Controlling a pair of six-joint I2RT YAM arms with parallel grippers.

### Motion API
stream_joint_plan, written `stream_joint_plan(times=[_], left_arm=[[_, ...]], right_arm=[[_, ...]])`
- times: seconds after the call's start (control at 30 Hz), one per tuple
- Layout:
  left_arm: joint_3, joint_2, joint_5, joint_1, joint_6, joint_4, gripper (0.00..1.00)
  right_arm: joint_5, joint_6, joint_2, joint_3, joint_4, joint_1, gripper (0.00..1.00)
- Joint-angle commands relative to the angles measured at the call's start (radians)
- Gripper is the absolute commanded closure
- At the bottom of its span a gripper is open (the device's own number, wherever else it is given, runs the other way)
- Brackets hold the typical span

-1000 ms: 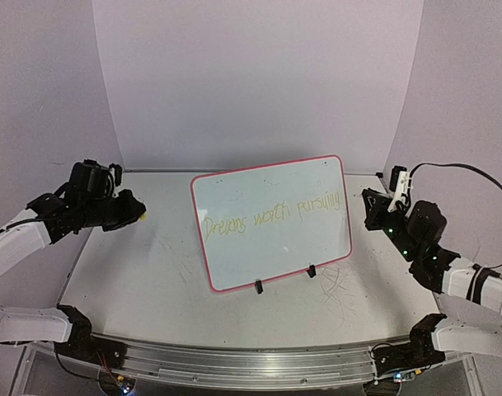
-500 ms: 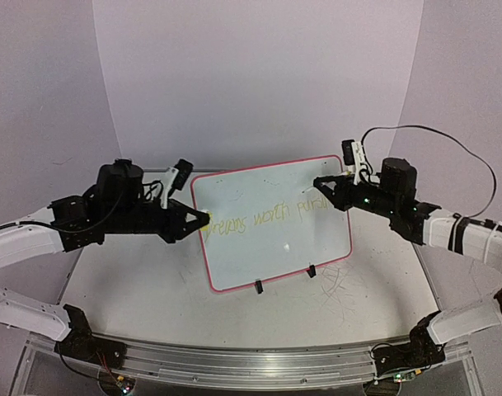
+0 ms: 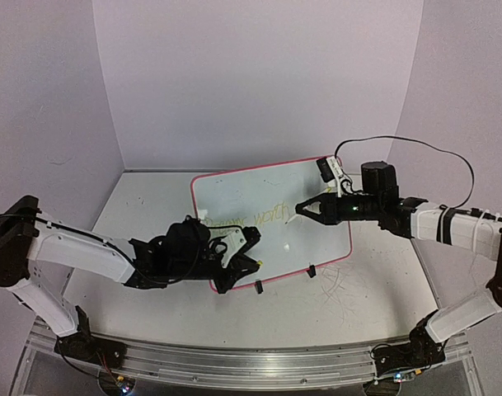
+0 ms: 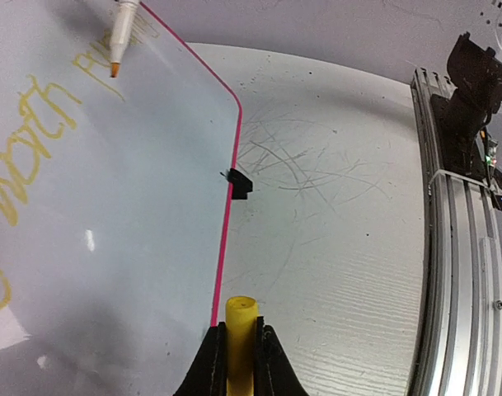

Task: Write a sentence on the whiteboard
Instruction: Insert the whiteboard marker without the cap into the pen cap.

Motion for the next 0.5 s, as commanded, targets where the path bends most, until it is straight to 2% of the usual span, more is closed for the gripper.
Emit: stream_joint_plan(times=[0.0, 0.3, 0.47], left_arm=[[-0.011, 0.066, -0.101, -0.06, 0.059, 0.275, 1.0], [-0.008, 0.094, -0.184, -0.079, 0.075, 0.305, 1.0], [-0.011, 0.088, -0.204, -0.079, 0.072, 0.304, 1.0]], right_arm=[[0.032, -0.064, -0.052, -0.01, -0.069, 0.055, 1.0], [0.129, -0.057, -0.063, -0.034, -0.058, 0.198, 1.0], [0.19, -0.049, -0.092, -0.059, -0.021, 0.224, 1.0]])
